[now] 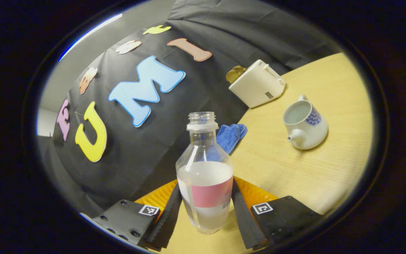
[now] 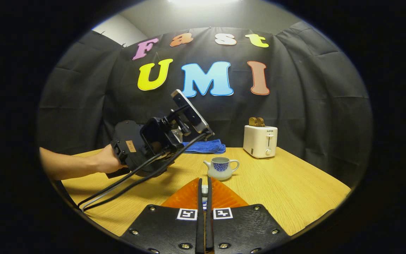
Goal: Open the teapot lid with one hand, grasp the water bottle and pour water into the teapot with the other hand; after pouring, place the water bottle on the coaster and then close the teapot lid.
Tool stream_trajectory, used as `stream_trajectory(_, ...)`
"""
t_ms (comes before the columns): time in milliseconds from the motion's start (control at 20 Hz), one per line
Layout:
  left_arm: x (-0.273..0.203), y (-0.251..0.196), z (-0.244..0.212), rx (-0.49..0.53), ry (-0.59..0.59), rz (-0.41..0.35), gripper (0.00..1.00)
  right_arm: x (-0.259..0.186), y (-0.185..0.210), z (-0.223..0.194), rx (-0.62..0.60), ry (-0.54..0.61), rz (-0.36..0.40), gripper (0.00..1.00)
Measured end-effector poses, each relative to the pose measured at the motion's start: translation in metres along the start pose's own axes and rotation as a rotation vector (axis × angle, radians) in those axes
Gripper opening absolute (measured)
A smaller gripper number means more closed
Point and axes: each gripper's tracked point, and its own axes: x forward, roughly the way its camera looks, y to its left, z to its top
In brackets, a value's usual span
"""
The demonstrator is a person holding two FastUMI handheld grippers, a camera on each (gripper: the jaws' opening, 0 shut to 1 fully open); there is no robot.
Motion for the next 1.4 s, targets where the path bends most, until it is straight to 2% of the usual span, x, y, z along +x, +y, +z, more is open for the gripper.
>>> stream_trajectory(300,0.01,-0.023,0.012,0.165,0.006,-0.048,0.86,-0.01,-0.004,-0.003,-0.014,0.003,-0.018,0.02)
stream_trajectory(700,0.02,-0.039,0.029,0.399,0.0,-0.067,0.86,-0.016,-0.016,-0.013,-0.009,0.025,-0.048,0.02)
stream_trajectory(1100,0.031,-0.051,0.041,0.584,0.001,-0.08,0.85,-0.013,-0.019,-0.016,-0.002,0.03,-0.049,0.02)
stream_trajectory(1250,0.03,-0.053,0.043,0.645,0.013,-0.101,0.85,-0.013,-0.014,-0.016,-0.01,0.033,-0.028,0.02)
stream_trajectory(1400,0.031,-0.054,0.046,0.693,0.013,-0.106,0.85,-0.016,-0.02,-0.009,-0.009,0.008,-0.046,0.02)
